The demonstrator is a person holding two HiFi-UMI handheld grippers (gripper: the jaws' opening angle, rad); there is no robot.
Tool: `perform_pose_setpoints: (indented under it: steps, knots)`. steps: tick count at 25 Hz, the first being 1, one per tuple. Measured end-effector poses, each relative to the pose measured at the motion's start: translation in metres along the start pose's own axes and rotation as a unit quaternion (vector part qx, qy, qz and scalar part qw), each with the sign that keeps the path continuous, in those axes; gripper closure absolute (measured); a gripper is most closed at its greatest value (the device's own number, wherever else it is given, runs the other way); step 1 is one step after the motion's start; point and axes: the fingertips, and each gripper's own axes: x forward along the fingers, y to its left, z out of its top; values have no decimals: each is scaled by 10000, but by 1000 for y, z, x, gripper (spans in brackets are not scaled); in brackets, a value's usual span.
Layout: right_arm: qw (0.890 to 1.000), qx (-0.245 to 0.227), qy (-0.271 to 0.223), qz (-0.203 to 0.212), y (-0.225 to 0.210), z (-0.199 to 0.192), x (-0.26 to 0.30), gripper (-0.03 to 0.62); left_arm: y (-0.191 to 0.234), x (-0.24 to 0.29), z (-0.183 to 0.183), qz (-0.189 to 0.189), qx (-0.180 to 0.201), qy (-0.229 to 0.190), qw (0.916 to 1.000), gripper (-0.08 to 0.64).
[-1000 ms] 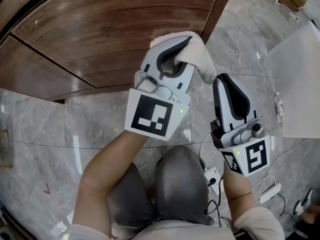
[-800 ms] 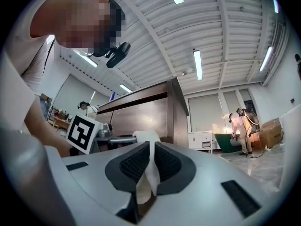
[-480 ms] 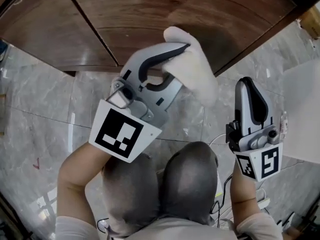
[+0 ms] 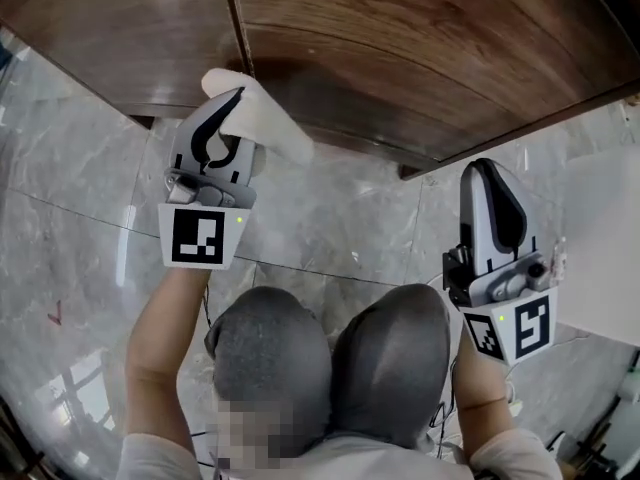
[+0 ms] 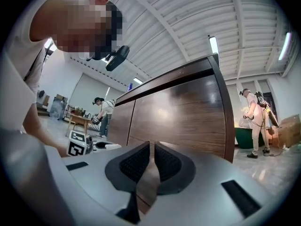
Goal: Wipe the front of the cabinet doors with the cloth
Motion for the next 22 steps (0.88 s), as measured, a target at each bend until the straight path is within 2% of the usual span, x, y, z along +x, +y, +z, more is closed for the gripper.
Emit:
perform_pose_setpoints:
  steps: [4, 10, 22]
  knots:
    - [9999, -101, 111, -20, 4, 0, 1, 537, 3, 23, -30, 247, -410, 100, 9988, 506]
    - [9994, -139, 200, -233, -17, -6, -5, 537, -1, 46, -33, 336, -891, -29, 9954, 506]
    - [9994, 30, 210, -257, -24, -21, -6, 537, -13, 53, -25, 282, -1017, -11, 9944, 506]
